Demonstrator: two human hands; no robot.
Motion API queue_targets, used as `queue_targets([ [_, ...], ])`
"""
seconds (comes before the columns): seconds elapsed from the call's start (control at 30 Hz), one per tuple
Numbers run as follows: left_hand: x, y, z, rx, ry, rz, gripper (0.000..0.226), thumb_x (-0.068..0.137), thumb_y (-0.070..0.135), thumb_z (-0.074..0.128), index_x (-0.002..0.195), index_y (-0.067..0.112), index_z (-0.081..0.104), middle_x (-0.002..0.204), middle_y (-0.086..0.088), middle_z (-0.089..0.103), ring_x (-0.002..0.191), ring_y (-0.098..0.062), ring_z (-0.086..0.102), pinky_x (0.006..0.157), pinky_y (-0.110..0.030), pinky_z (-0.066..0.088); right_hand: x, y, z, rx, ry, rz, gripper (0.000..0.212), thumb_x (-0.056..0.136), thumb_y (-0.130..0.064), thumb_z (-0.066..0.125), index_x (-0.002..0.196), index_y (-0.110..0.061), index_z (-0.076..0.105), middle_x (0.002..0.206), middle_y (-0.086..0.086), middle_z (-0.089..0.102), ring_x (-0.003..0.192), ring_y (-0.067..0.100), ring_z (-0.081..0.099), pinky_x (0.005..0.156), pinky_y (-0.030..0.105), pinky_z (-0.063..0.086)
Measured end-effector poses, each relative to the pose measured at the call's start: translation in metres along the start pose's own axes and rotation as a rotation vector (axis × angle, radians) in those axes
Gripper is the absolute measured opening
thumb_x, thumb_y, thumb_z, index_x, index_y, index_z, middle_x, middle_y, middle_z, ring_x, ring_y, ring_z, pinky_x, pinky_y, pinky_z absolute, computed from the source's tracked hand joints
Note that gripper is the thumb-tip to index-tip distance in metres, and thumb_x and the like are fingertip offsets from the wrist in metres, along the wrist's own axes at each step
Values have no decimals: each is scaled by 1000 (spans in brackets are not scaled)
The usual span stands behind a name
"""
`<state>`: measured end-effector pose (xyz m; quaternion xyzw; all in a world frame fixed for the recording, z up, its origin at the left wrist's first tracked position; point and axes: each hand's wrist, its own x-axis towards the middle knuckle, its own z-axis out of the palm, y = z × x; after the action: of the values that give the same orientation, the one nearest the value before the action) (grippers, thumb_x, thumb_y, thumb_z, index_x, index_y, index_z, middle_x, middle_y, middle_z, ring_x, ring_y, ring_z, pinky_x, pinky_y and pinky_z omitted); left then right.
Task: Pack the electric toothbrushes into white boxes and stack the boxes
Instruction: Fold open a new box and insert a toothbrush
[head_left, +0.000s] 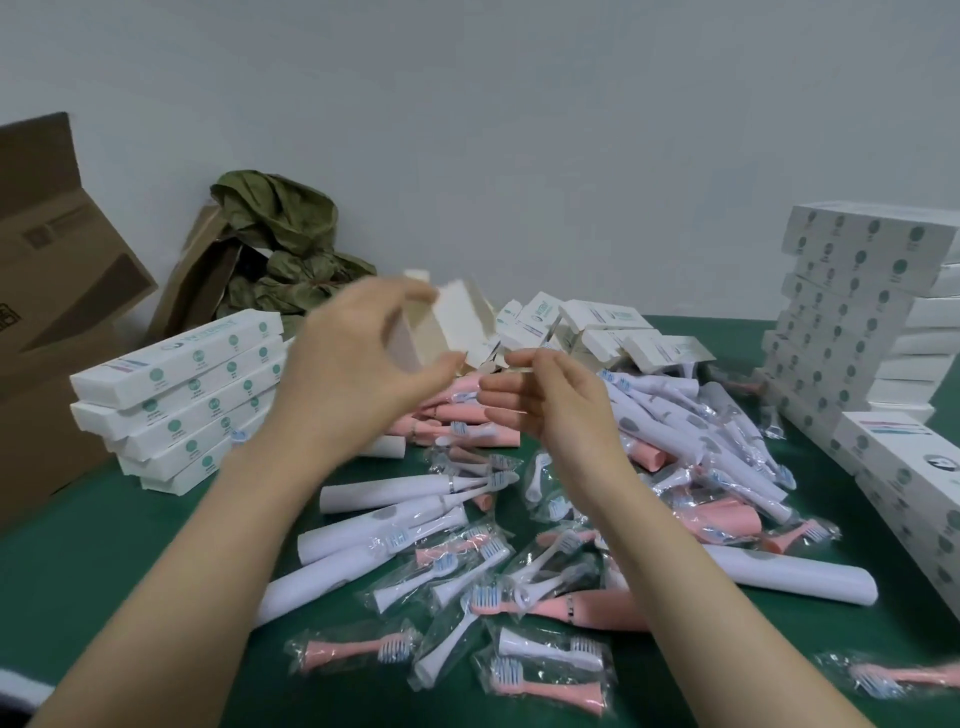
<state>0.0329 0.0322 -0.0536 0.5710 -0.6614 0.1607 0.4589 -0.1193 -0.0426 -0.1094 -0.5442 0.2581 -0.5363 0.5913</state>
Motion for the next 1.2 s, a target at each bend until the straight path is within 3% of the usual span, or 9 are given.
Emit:
queue_targets([
  [0.13,2,-16,-23,-103,192,-211,35,72,33,80,104,30,66,94,26,57,86,-1,55,77,-24,48,9,14,10,-463,-152,56,24,96,-2,46,81,-11,63,70,3,68,64,16,64,64,31,59],
  [0.23,-2,-22,-23,-98,199,-280,34,74,27,79,106,24,69,91,20,59,85,-4,56,78,-27,49,13,27,37,-885,-417,0,19,93,-8,52,87,-12,70,78,0,67,66,11,59,60,19,46],
  [0.37,-2,-27,-17,-117,158,-329,34,74,24,78,107,21,69,95,10,64,86,-9,57,79,-29,48,6,44,73,-1127,-742,-70,17,92,-15,56,99,-8,70,97,1,70,88,18,61,73,17,46],
  [0.47,-1,-28,-12,-136,146,-345,33,75,25,77,106,22,69,96,6,66,87,-14,58,78,-29,47,2,52,84,-1285,-942,-89,22,90,-17,60,109,-7,66,108,9,67,96,26,60,83,37,50],
  [0.57,-4,-32,-5,-143,134,-351,35,74,26,78,107,22,69,96,9,64,89,-11,57,80,-30,49,7,52,77,-1504,-1004,-205,26,87,-10,59,112,-10,64,105,11,66,96,29,58,81,41,51],
  [0.7,-9,-38,6,-156,162,-293,35,74,26,76,108,23,66,97,13,60,86,0,47,78,-17,39,16,44,47,-1536,-848,-263,25,88,-8,56,112,-11,62,114,8,57,110,25,48,84,38,44],
  [0.83,-13,-38,20,-171,250,-240,38,75,30,67,110,18,61,109,2,59,93,-2,47,82,-12,36,23,10,10,-1169,-475,-299,27,89,-15,63,116,-18,65,109,-2,63,90,12,55,80,22,42],
  [0.97,-7,-41,34,-106,224,-172,42,72,27,71,112,13,63,108,1,53,93,4,41,85,3,26,25,-28,-17,-667,18,-388,15,88,-15,64,95,-29,65,92,-15,67,85,0,62,76,17,47],
  [1.2,6,-39,67,72,-83,-102,51,74,32,74,118,11,60,116,-2,59,110,-20,50,88,-17,28,21,-70,-32,45,448,-527,5,92,-12,60,95,-9,63,86,-4,67,88,9,67,79,20,52],
])
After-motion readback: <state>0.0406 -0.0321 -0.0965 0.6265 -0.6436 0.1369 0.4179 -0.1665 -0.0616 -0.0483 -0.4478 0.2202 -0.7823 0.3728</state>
